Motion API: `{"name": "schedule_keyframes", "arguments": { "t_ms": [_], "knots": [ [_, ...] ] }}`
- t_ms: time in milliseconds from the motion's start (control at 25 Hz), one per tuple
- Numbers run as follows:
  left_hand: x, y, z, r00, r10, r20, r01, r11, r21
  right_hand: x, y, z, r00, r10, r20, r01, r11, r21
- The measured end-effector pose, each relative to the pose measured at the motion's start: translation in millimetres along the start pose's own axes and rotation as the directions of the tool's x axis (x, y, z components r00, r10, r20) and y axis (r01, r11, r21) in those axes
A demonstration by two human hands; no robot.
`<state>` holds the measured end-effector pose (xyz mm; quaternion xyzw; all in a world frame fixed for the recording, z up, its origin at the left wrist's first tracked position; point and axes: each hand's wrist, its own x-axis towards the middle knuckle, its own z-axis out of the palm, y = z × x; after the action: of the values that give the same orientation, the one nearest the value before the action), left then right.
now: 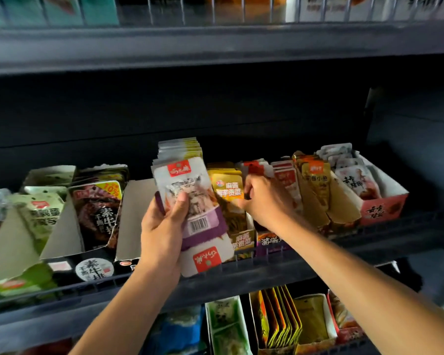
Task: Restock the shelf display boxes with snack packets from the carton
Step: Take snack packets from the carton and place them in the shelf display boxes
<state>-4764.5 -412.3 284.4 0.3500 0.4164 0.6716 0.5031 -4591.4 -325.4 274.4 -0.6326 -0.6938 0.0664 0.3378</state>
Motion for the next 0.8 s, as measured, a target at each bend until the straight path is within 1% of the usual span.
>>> {"name": "schedule_keyframes", "arguments": {
  "t_ms": [40,80,120,160,200,240,280,320,400,440,480,520,600,640,680,720,760,800],
  "knots": [
    [-1,-1,-3,1.0,0.006,0.018,-0.006,1.0,0.003,-5,-3,-2,0.996,-0.012,-0.087,0.01,1.0,-0.024],
    [-1,-1,-5,1.0,0.012,0.029,-0.012,1.0,0.011,-11,-5,-6,0.978,-0.052,-0.2,0.054,0.999,0.004],
    [-2,-2,-7,0.999,0.015,0.036,-0.016,1.0,0.021,-20,-10,-13,0.956,-0.091,-0.278,0.119,0.989,0.085],
    [-3,-3,-7,0.999,0.013,0.048,-0.014,0.999,0.03,-31,-17,-20,0.957,-0.107,-0.271,0.173,0.956,0.235],
    [-5,-4,-6,0.997,0.003,0.075,-0.006,0.999,0.038,-43,-25,-28,0.982,-0.096,-0.163,0.159,0.885,0.438],
    [-8,-4,-4,0.993,-0.014,0.118,0.008,0.999,0.043,-54,-35,-36,0.994,-0.106,0.018,0.071,0.779,0.623],
    [-12,-5,0,0.985,-0.039,0.168,0.031,0.998,0.051,-62,-39,-38,0.979,-0.112,0.172,-0.048,0.69,0.723],
    [-16,-6,4,0.975,-0.071,0.213,0.06,0.996,0.058,-67,-39,-38,0.968,-0.093,0.235,-0.121,0.647,0.753],
    [-22,-7,12,0.962,-0.118,0.248,0.102,0.992,0.076,-69,-34,-37,0.984,0.049,0.17,-0.163,0.622,0.766],
    [-23,-9,15,0.966,-0.114,0.232,0.093,0.991,0.101,-70,-32,-40,0.983,0.131,0.129,-0.182,0.58,0.794],
    [-24,-11,19,0.974,-0.089,0.207,0.062,0.989,0.134,-70,-28,-44,0.976,0.195,0.101,-0.191,0.526,0.829],
    [-25,-12,22,0.983,-0.047,0.178,0.018,0.987,0.16,-71,-24,-48,0.971,0.228,0.073,-0.176,0.473,0.863],
    [-25,-15,27,0.99,0.048,0.136,-0.073,0.98,0.185,-73,-17,-59,0.967,0.254,-0.003,-0.106,0.414,0.904],
    [-26,-17,29,0.988,0.082,0.134,-0.107,0.975,0.195,-74,-15,-64,0.966,0.258,-0.029,-0.084,0.416,0.905],
    [-28,-20,30,0.983,0.109,0.148,-0.139,0.966,0.218,-75,-13,-66,0.967,0.255,-0.029,-0.093,0.453,0.887],
    [-30,-23,32,0.973,0.129,0.19,-0.175,0.952,0.252,-76,-14,-69,0.971,0.237,0.015,-0.138,0.512,0.848],
    [-33,-25,35,0.955,0.141,0.262,-0.216,0.935,0.281,-78,-15,-69,0.975,0.193,0.113,-0.205,0.568,0.797],
    [-35,-27,37,0.929,0.147,0.34,-0.252,0.923,0.291,-81,-17,-69,0.96,0.123,0.25,-0.273,0.593,0.757]
  ]
}}
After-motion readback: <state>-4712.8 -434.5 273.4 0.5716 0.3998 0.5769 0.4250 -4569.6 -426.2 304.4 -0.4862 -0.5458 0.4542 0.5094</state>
